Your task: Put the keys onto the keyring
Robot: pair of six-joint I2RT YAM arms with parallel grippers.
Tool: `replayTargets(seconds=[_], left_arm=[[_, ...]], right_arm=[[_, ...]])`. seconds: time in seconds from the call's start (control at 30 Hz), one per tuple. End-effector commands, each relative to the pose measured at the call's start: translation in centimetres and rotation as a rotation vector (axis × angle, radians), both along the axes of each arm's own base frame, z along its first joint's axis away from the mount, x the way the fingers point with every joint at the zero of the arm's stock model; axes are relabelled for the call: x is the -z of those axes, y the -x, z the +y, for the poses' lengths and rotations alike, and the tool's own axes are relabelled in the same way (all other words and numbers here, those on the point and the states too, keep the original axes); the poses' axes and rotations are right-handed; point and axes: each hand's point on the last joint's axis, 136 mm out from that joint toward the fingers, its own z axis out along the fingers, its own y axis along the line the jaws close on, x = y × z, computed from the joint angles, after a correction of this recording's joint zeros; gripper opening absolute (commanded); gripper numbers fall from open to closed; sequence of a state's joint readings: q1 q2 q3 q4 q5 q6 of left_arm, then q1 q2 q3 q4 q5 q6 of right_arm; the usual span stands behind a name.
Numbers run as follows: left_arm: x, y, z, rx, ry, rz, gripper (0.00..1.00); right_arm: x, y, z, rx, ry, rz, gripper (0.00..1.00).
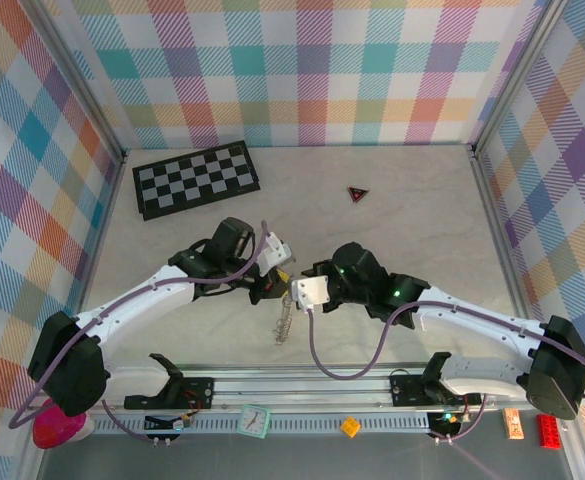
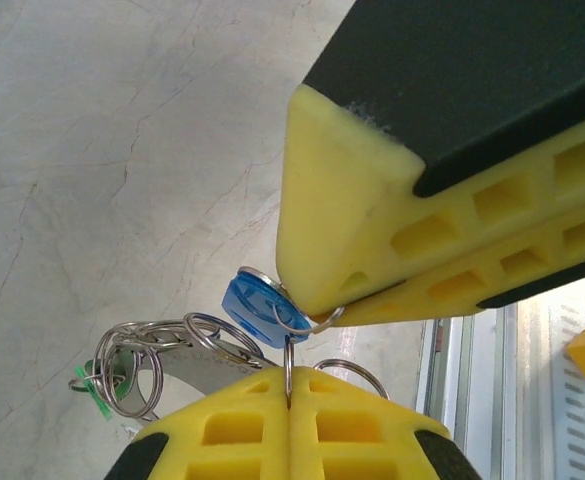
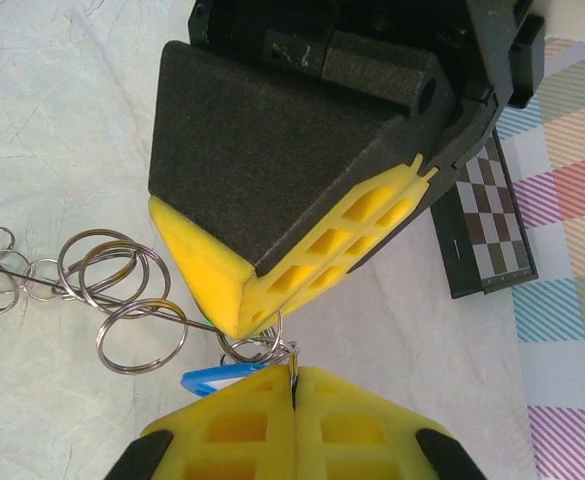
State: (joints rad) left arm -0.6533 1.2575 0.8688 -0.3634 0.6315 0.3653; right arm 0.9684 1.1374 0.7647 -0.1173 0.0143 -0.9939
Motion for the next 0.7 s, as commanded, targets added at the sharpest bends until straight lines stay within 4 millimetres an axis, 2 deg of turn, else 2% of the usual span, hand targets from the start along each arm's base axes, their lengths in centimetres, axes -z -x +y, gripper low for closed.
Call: replayTargets(seconds=[0.0,0.67], left_arm=[[-1.33,0.14,-0.90,0.025,0.038,-0.008,0.00],[-1.16,0.14,-1.00,0.031,0.038,-0.005,0.00]], right_arm=[[1.29,0.71,-0.22,-0.034,0.046,0.008,0.00],[0.71,0.39,0.31,-0.013,0.011,0.006,0.00]])
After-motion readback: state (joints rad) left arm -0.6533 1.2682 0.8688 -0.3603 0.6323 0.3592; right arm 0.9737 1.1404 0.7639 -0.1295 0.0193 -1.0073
